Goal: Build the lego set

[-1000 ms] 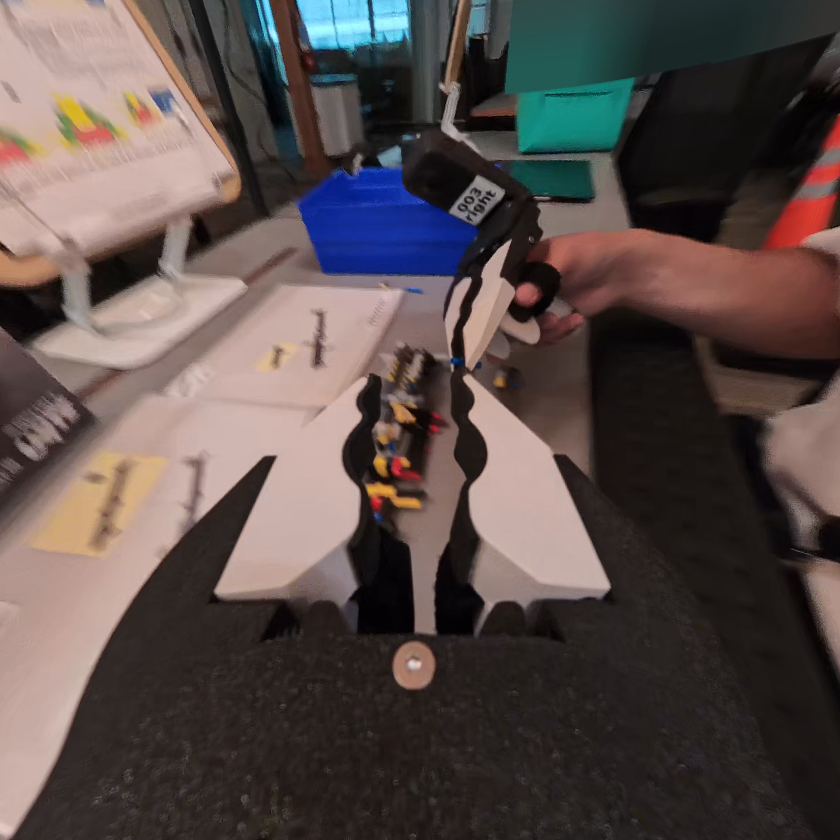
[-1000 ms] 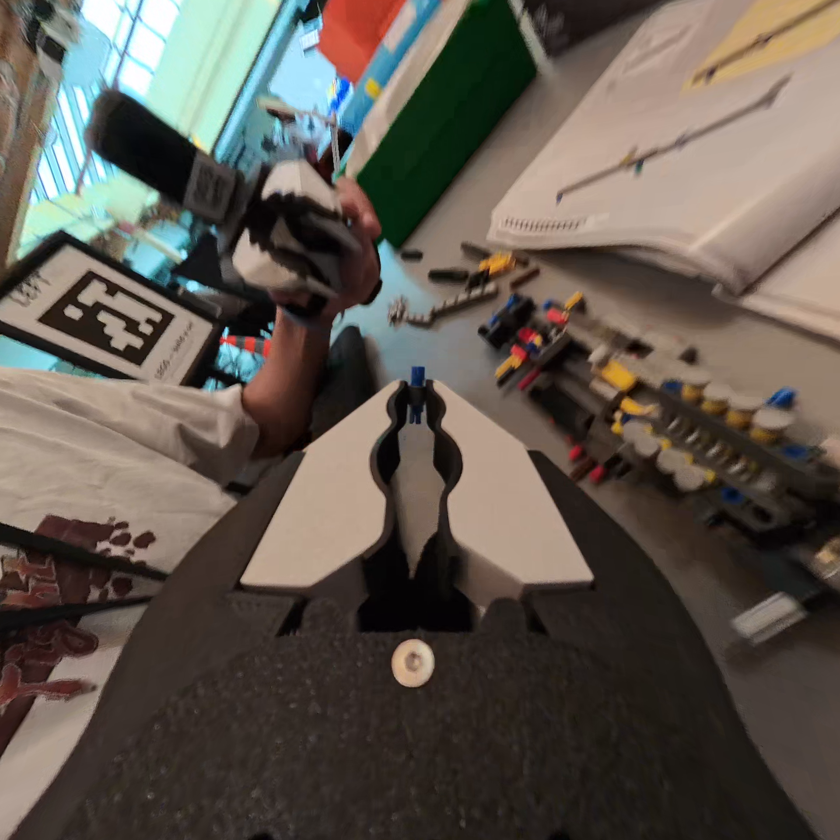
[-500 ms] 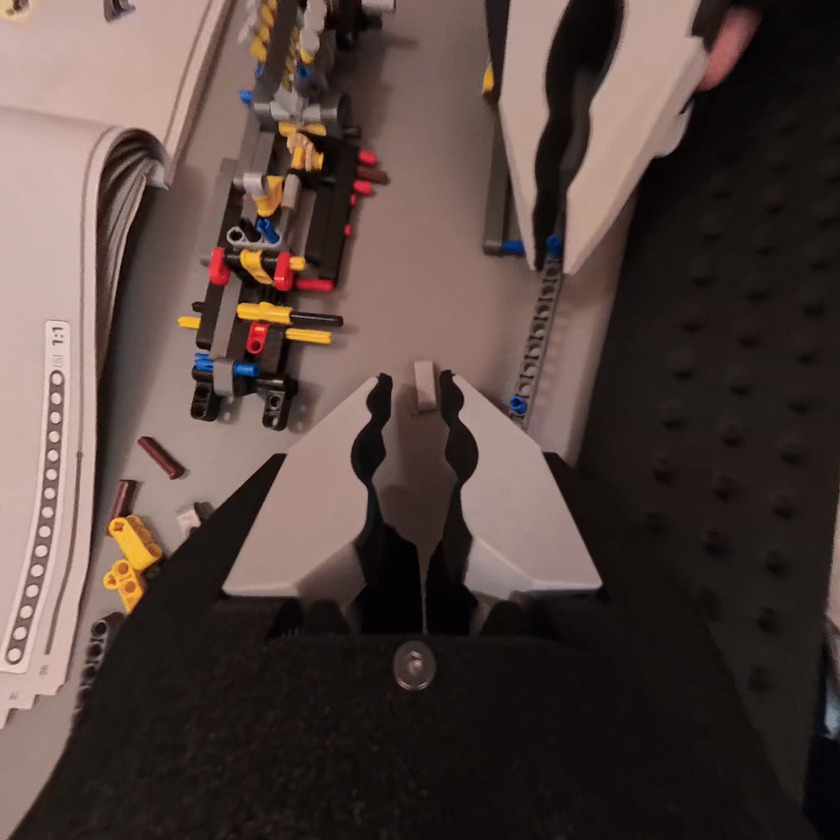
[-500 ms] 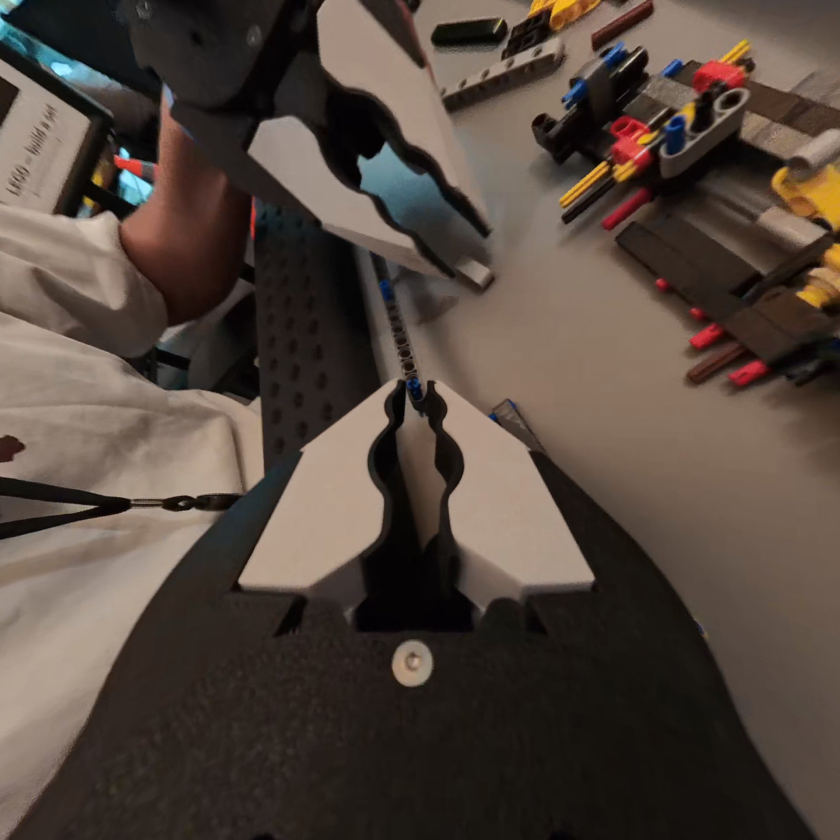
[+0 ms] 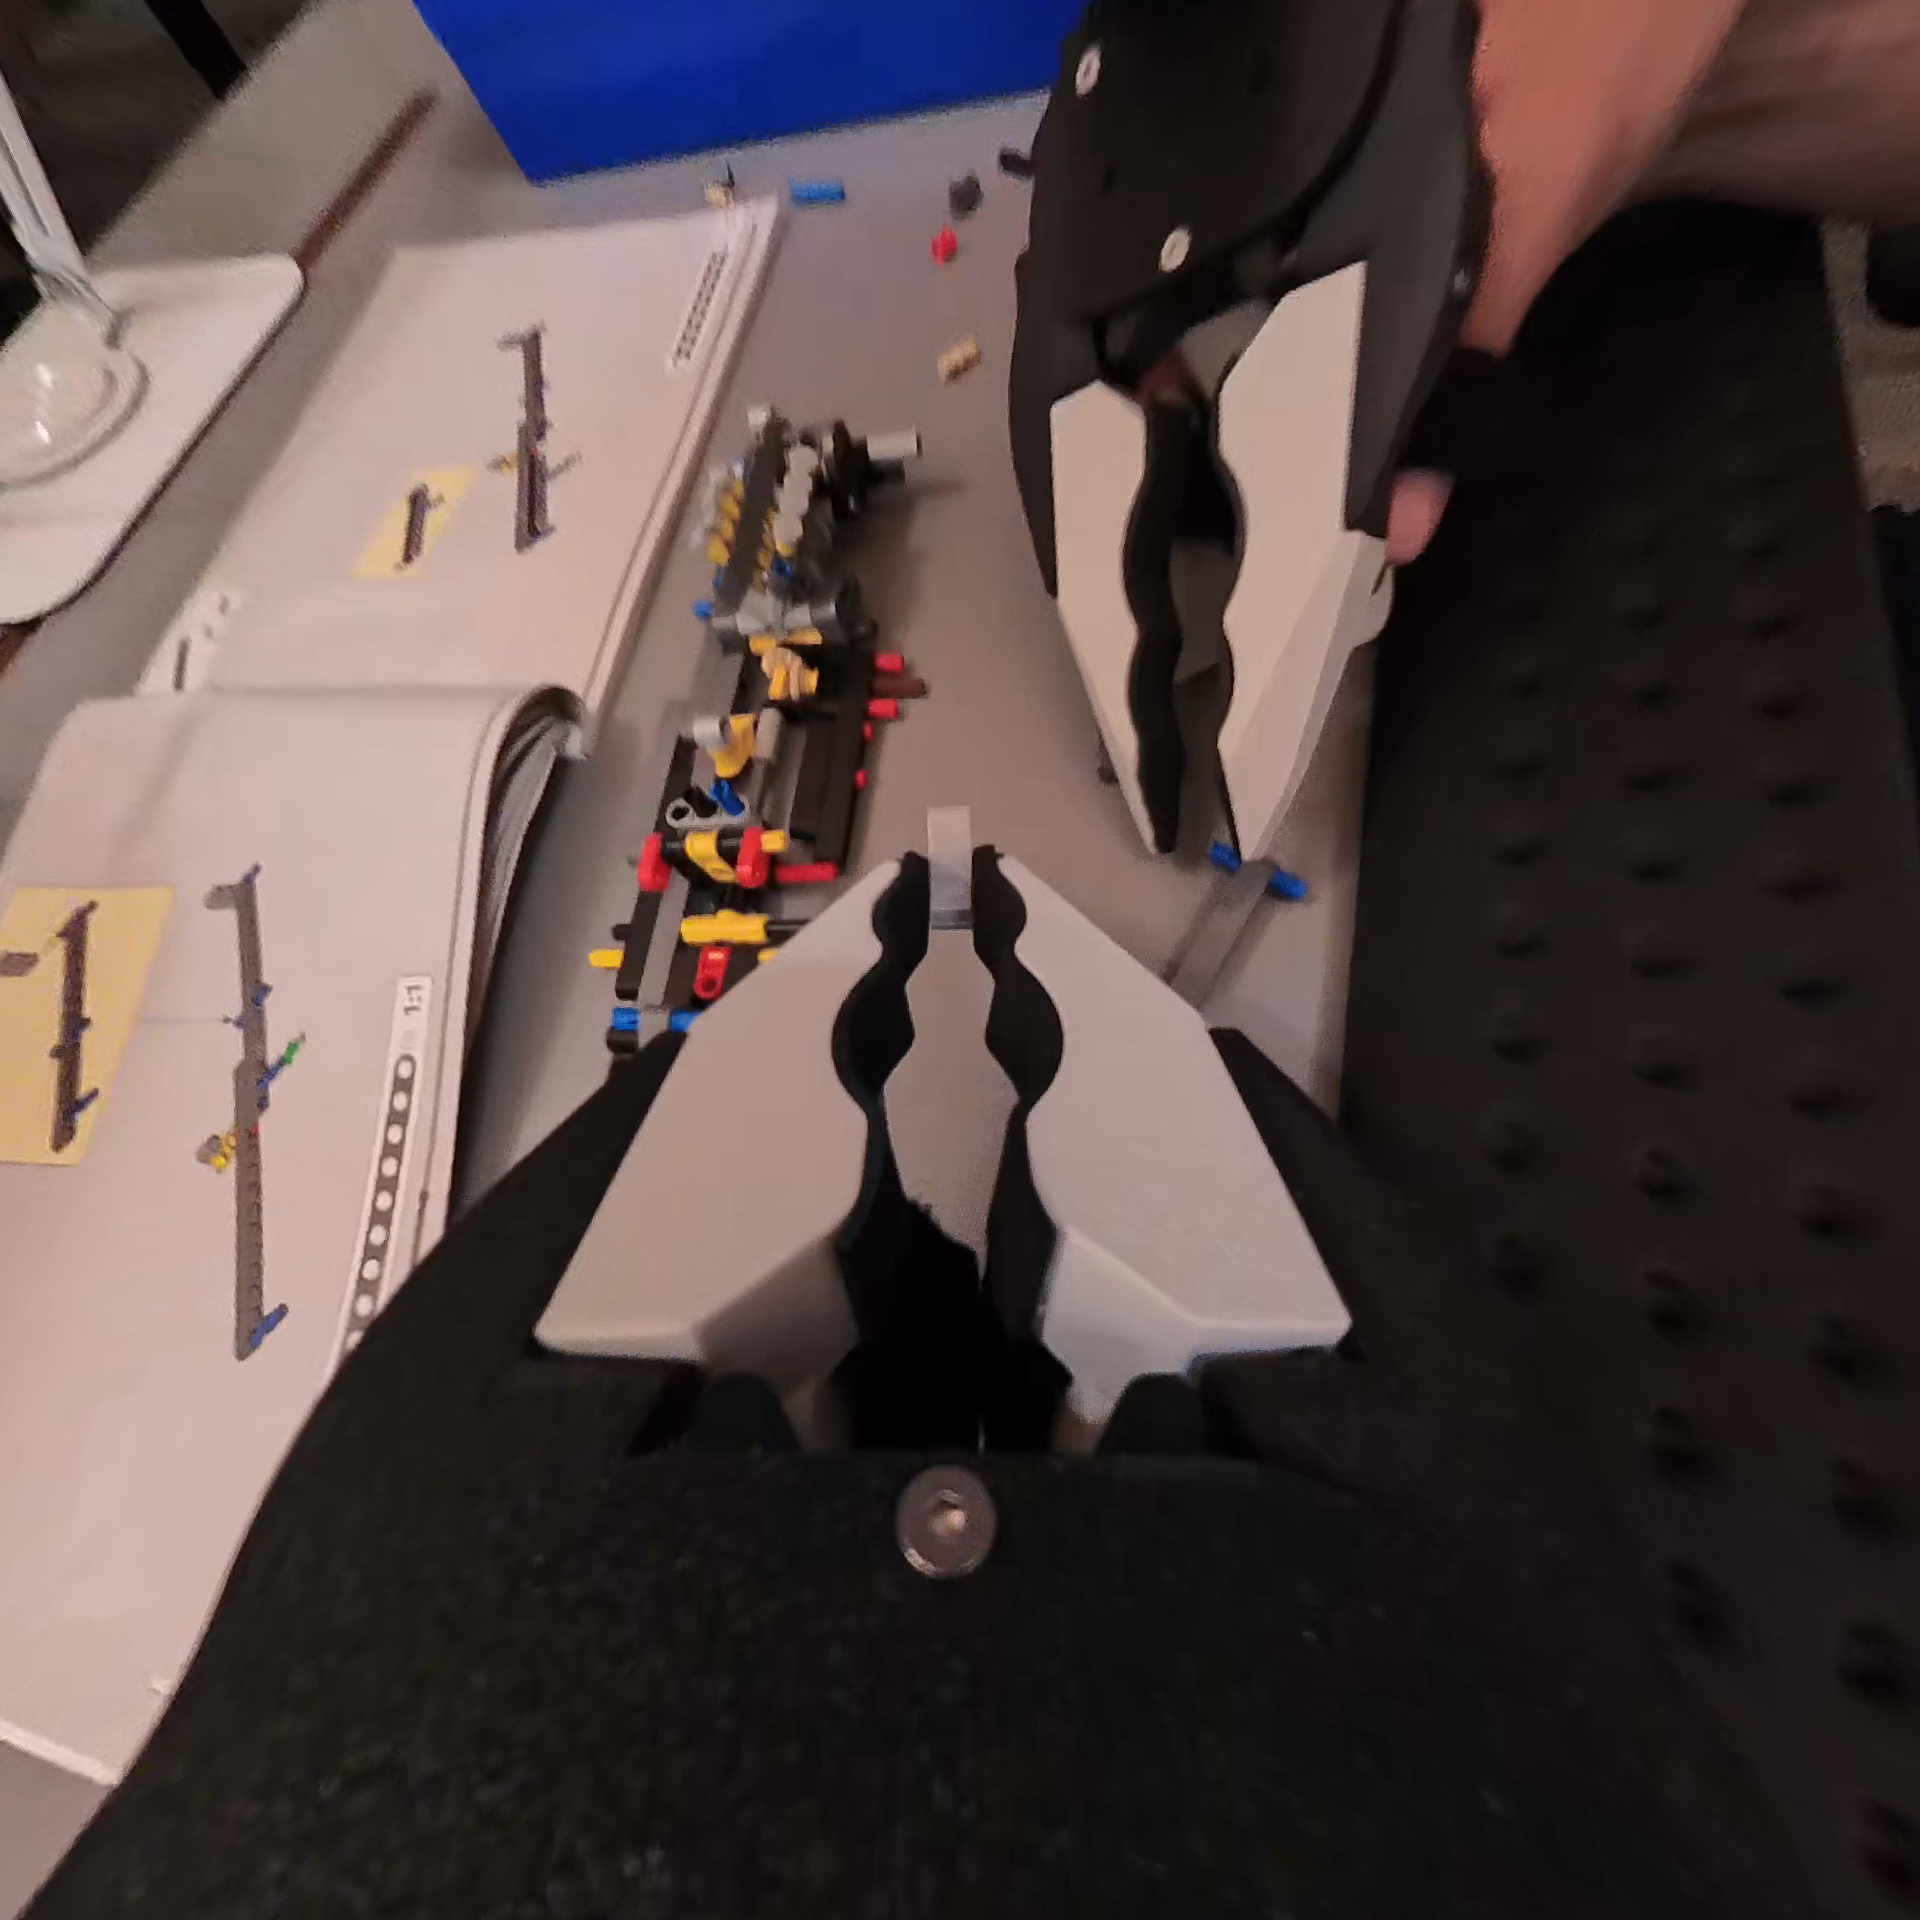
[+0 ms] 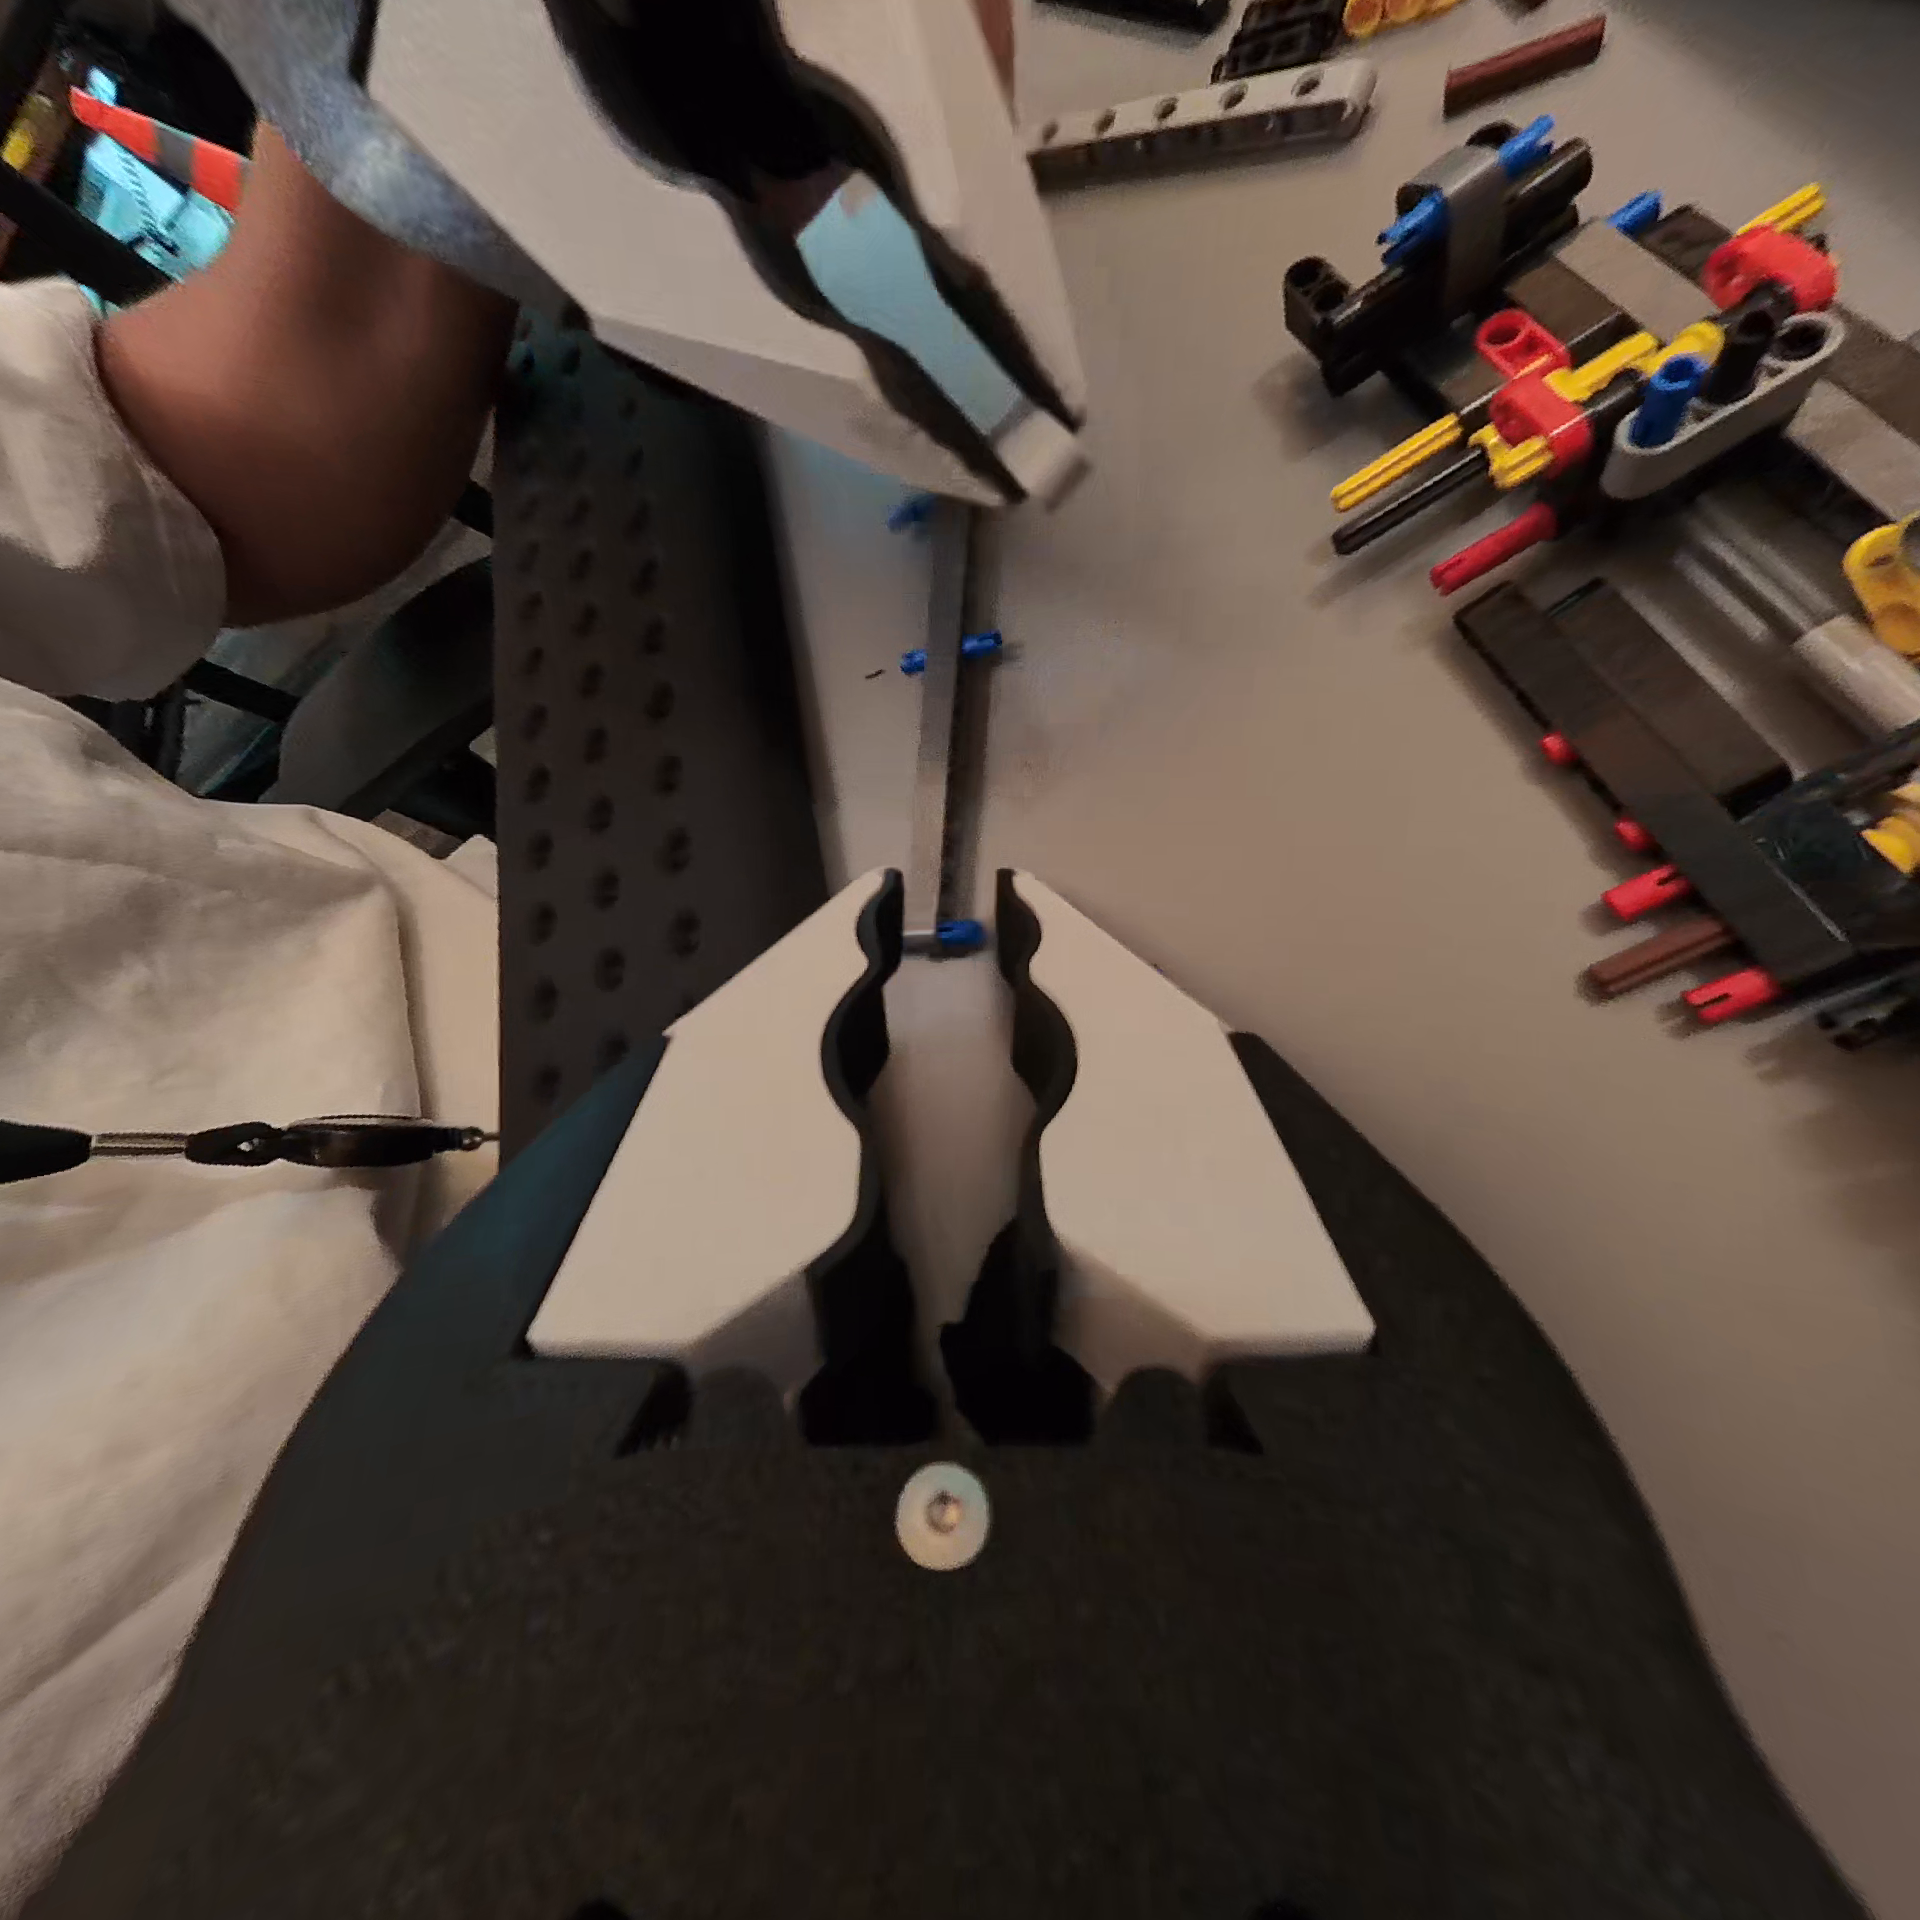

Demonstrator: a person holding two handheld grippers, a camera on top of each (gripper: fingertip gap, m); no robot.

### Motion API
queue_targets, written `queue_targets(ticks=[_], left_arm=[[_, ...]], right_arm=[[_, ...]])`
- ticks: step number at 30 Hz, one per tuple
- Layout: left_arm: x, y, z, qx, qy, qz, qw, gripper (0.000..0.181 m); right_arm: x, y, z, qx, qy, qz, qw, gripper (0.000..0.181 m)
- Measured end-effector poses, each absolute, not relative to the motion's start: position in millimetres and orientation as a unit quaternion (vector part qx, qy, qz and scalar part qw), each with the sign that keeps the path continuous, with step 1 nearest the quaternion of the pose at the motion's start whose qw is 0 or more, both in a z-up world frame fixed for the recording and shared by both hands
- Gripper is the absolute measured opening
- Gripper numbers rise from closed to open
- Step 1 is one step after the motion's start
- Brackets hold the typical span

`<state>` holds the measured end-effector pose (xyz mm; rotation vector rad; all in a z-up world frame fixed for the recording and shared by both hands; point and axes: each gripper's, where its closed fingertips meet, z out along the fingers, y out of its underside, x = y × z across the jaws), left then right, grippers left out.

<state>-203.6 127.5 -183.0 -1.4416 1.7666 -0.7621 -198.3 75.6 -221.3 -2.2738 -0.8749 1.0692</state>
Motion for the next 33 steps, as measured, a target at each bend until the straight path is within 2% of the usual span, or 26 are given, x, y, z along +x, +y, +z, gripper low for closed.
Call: queue_targets(ticks=[3, 5, 9, 13, 22, 25, 33], left_arm=[[-202.6, 120.0, -172.1, -0.547, 0.675, -0.322, 0.377, 0.007], [-201.0, 114.6, -166.8, -0.546, 0.662, -0.352, 0.375, 0.007], [-195.4, 101.4, -140.4, -0.513, 0.628, -0.425, 0.402, 0.007], [-193.3, 85.9, -119.7, -0.494, 0.600, -0.503, 0.378, 0.007], [-188.2, 71.9, -110.9, -0.480, 0.579, -0.557, 0.353, 0.007], [-184.9, 71.4, -111.9, -0.484, 0.576, -0.553, 0.359, 0.007], [-179.6, 91.7, -126.0, -0.515, 0.581, -0.460, 0.431, 0.013]], right_arm=[[-192.1, 80.7, -214.0, -0.819, -0.311, 0.404, 0.263, 0.023], [-185.8, 86.1, -204.8, -0.808, -0.314, 0.401, 0.296, 0.022], [-191.8, 90.9, -158.1, -0.734, -0.325, 0.438, 0.405, 0.025], [-196.2, 91.1, -119.4, -0.662, -0.311, 0.471, 0.492, 0.025], [-198.1, 78.1, -97.3, -0.611, -0.315, 0.516, 0.510, 0.018], [-196.0, 81.2, -100.9, -0.619, -0.312, 0.502, 0.516, 0.007], [-183.1, 101.9, -117.3, -0.674, -0.243, 0.486, 0.501, 0.006]])
